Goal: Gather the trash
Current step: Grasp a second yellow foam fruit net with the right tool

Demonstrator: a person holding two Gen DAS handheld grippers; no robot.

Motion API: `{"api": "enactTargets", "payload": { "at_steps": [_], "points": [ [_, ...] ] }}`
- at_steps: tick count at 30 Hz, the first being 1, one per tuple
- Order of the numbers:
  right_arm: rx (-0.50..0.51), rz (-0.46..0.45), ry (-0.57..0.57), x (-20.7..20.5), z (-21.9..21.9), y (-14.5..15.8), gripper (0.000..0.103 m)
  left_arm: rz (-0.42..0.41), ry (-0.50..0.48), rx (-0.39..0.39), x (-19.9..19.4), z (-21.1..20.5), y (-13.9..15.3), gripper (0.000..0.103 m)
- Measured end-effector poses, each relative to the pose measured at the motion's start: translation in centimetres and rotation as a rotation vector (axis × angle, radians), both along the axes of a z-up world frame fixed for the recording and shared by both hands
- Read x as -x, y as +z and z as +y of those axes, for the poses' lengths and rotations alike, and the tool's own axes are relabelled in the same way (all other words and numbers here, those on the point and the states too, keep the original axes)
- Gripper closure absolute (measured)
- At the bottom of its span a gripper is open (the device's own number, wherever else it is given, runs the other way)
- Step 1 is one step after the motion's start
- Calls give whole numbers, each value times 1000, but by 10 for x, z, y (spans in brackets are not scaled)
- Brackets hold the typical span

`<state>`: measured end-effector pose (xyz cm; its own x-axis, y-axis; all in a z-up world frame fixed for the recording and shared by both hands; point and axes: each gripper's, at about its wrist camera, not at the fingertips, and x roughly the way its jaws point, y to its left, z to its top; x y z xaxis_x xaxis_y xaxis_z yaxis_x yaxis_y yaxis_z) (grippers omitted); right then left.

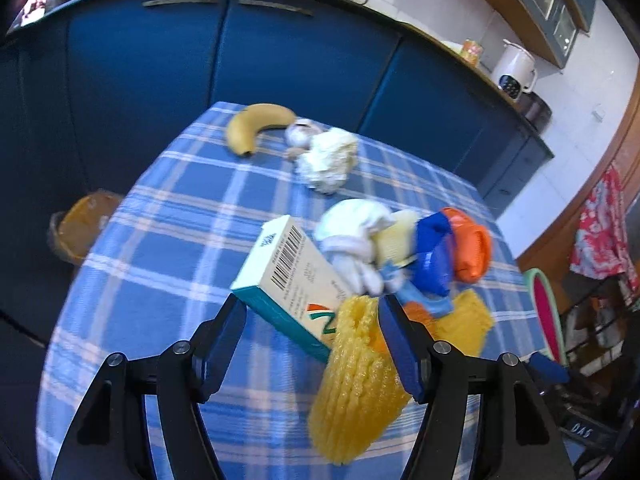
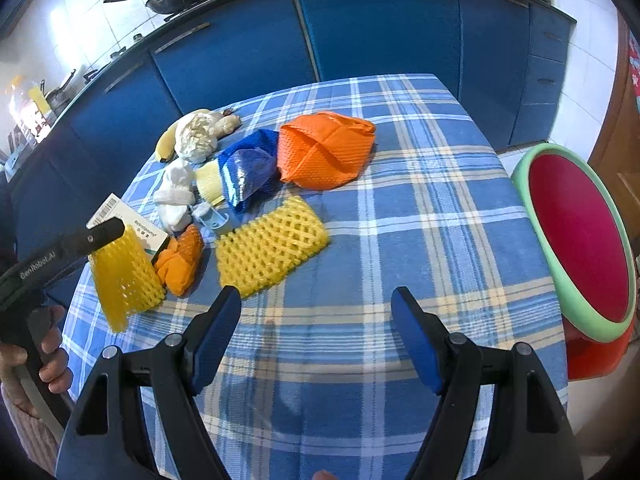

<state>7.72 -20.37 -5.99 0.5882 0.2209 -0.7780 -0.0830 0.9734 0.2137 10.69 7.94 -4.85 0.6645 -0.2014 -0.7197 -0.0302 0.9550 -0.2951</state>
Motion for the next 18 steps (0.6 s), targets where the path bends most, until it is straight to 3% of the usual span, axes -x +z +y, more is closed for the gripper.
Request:
{"api": "enactTargets", "payload": {
  "at_steps": [4, 18],
  "points": [
    [1, 3, 11, -2, 6, 0, 25, -11, 33, -33, 8, 15, 1, 29],
    [5, -3, 41, -4, 19, 1, 25, 4, 77, -10, 32, 43, 2, 29]
  ]
}}
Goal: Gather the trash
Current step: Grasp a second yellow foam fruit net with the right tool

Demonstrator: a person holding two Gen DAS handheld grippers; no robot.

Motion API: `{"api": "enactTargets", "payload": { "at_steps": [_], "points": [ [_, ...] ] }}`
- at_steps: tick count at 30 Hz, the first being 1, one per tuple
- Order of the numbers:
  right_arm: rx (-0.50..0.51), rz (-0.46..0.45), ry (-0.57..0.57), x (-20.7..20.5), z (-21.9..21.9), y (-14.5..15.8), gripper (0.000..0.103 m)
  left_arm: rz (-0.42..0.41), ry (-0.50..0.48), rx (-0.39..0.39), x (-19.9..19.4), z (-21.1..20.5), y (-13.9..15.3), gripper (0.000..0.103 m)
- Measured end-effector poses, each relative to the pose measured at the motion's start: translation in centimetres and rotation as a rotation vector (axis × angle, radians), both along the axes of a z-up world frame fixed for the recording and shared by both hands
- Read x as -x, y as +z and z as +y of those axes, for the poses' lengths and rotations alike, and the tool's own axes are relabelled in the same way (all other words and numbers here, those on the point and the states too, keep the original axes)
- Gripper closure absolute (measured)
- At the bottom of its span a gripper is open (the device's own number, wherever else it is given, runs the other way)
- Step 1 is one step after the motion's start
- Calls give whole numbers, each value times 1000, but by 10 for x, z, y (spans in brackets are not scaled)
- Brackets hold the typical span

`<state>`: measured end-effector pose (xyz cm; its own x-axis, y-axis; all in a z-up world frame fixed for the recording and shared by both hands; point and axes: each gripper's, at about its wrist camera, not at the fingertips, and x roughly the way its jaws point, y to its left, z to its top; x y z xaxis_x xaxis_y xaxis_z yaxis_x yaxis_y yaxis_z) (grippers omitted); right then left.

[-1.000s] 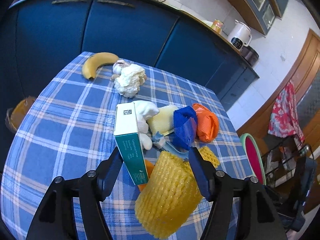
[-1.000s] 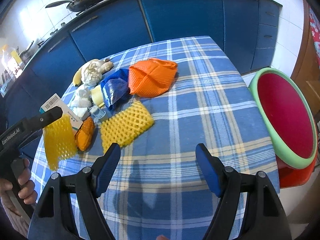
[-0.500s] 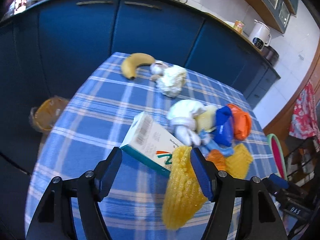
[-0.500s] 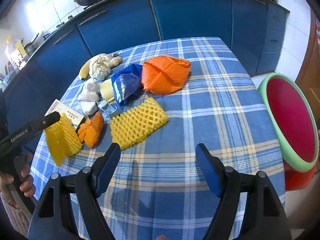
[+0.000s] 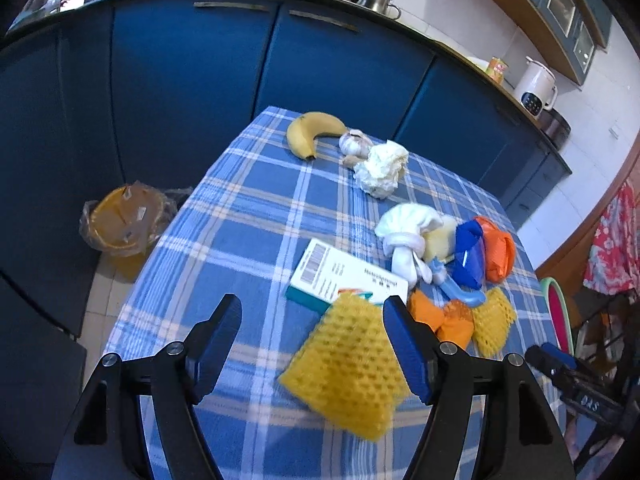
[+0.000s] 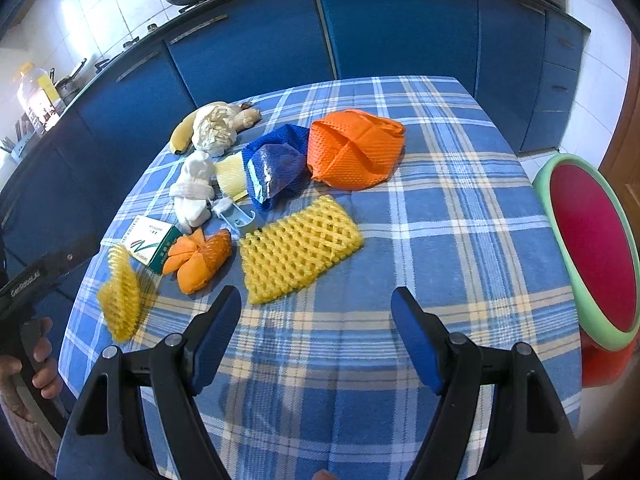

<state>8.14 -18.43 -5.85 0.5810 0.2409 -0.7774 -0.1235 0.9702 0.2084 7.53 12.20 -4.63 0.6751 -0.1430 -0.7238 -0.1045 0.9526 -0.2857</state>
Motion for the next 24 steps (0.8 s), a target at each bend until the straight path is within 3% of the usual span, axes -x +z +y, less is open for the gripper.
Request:
{"api": "enactTargets", "payload": {
  "at_steps": [12, 17, 19, 24],
  "points": [
    [22, 5, -6, -15, 1, -7, 25, 101, -55, -39, 6, -25, -25, 30],
    [23, 22, -11, -26, 2, -15, 26, 118, -74, -24, 5, -33, -33, 55],
    [24, 29, -12, -30, 3, -18, 31, 110, -75, -34, 6, -36, -33, 70],
    [26, 38, -6, -35, 9, -25, 42, 97, -64, 2, 7, -34, -34, 87]
  ]
}}
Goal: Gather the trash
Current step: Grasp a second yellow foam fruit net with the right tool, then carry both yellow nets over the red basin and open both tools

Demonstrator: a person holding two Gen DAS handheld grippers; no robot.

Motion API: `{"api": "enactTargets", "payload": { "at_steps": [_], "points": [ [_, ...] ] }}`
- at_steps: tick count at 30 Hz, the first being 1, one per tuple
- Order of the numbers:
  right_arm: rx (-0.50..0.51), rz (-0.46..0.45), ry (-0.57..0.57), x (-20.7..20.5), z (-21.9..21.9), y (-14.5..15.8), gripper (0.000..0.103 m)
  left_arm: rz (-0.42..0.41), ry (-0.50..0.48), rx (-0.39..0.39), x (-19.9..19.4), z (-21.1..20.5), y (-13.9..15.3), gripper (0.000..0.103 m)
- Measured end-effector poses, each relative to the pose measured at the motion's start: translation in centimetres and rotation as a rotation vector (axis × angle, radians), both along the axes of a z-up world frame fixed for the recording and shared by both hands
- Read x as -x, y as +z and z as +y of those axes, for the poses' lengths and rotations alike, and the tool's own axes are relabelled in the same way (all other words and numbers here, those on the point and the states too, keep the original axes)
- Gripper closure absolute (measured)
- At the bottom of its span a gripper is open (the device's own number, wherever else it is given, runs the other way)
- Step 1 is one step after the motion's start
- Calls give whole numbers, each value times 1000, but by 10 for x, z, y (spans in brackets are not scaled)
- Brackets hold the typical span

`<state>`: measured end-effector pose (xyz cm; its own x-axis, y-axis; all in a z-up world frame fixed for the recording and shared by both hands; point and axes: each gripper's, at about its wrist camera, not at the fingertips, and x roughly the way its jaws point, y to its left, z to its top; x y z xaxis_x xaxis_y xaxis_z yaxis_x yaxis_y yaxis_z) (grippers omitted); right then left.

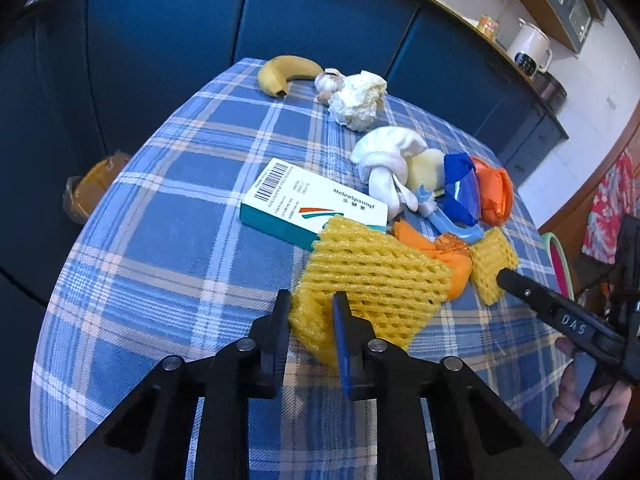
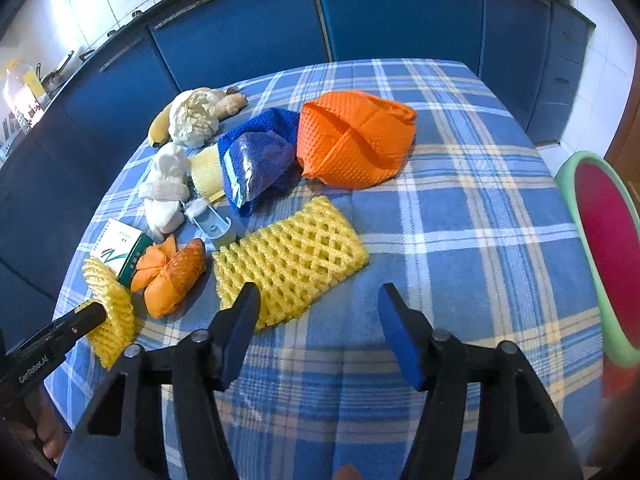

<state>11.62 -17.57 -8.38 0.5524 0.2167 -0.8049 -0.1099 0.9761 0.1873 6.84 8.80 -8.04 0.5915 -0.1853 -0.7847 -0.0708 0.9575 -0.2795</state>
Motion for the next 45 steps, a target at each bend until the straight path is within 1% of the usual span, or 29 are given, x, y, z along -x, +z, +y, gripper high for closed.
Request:
{"api": "enactTargets", "payload": {
  "at_steps": [2, 3, 5, 10, 18, 27, 36, 41, 45],
  "points": [
    [-3, -2, 17, 0, 3, 0, 54, -13, 3, 12, 2, 1, 3, 89],
    [-1, -4, 23, 1, 5, 0, 56, -22, 4, 17, 3, 2, 5, 90],
    [-1, -9, 41, 2, 9, 0, 73, -42, 3, 21, 5, 1, 11, 91],
    [-17, -32, 66, 7, 14, 2, 95, -89, -8, 14, 8, -4, 26, 91],
    [-41, -104, 50, 27, -2, 23, 97, -153, -50, 9, 8, -23, 53, 91],
    [-62, -185, -36, 52, -44, 51, 97, -207, -139, 1, -4, -65, 76, 91],
    [-53, -243, -181, 73, -109, 69, 97, -252, -275, -11, -21, -133, 95, 91],
    [-41, -255, -271, 84, -148, 72, 97, -283, -374, -22, -31, -185, 107, 91],
    [-34, -249, -347, 90, -181, 69, 97, -292, -443, -24, -40, -225, 111, 92]
  ]
}}
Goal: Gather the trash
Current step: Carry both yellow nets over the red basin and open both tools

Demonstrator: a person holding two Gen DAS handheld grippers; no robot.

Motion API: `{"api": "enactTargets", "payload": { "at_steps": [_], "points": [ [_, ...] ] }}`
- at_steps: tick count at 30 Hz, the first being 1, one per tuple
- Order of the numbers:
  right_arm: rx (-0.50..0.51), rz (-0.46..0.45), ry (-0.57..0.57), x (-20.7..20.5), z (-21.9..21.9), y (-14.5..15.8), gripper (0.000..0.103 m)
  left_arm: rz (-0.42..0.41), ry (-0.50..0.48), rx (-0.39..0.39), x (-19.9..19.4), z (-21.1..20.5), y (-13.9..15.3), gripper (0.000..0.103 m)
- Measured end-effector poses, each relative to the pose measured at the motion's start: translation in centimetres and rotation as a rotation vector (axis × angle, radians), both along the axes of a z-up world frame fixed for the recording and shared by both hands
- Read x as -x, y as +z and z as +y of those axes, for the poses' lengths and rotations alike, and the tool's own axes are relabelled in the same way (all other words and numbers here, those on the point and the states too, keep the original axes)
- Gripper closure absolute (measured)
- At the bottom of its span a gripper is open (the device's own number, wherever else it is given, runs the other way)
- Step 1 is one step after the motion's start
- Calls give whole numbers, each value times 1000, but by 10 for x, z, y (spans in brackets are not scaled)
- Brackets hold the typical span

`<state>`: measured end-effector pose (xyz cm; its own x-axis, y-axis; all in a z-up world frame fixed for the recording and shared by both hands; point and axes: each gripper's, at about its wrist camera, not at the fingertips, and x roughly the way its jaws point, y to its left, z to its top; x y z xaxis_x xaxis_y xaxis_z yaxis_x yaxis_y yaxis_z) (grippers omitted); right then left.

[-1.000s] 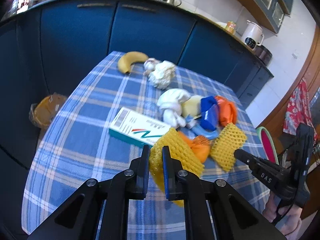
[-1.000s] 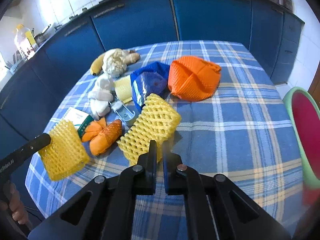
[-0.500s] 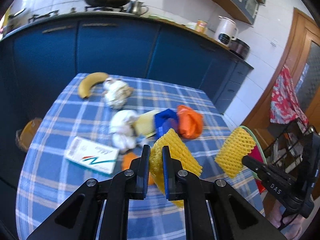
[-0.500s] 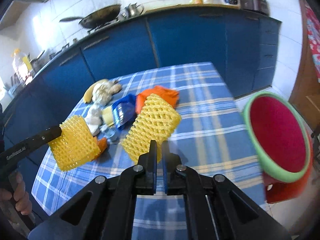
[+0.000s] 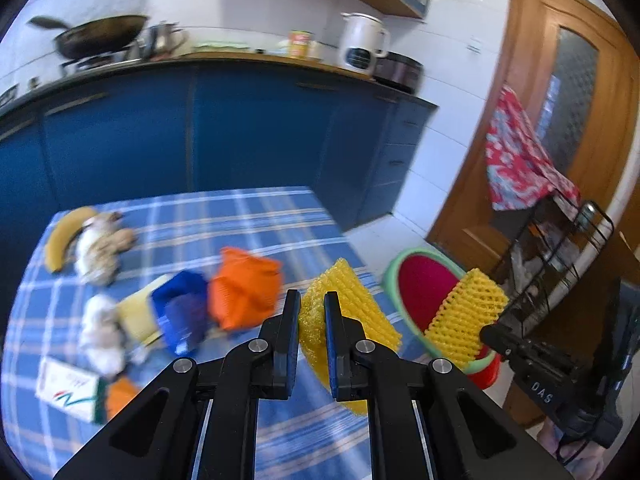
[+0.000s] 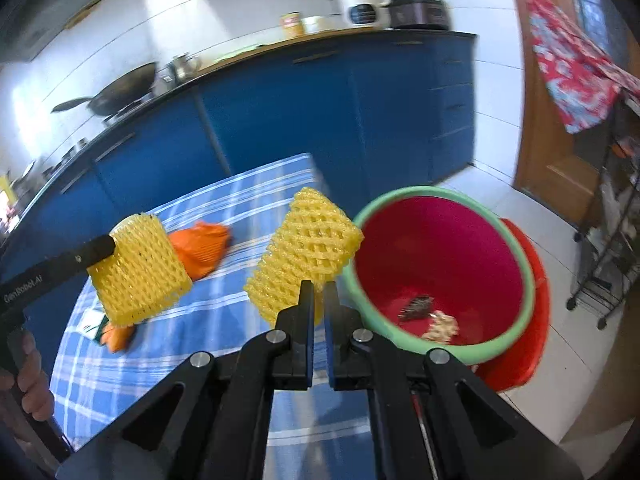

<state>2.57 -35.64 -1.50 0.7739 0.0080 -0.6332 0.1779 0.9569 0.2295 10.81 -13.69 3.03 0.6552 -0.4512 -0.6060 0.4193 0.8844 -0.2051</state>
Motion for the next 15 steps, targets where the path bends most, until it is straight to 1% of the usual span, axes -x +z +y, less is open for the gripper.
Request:
{"api": "enactTargets", "payload": {
  "at_steps": [7, 11, 15],
  "points": [
    [-15, 32, -117, 5, -49, -16, 97, 9, -92, -19, -16, -65, -8, 92],
    [-20, 50, -167, 7, -73, -26, 97, 9, -143, -45, -23, -104, -19, 92],
    [-29, 71, -198, 5, -90, -37, 97, 32, -186, -51, -30, -133, -32, 92]
  ]
}}
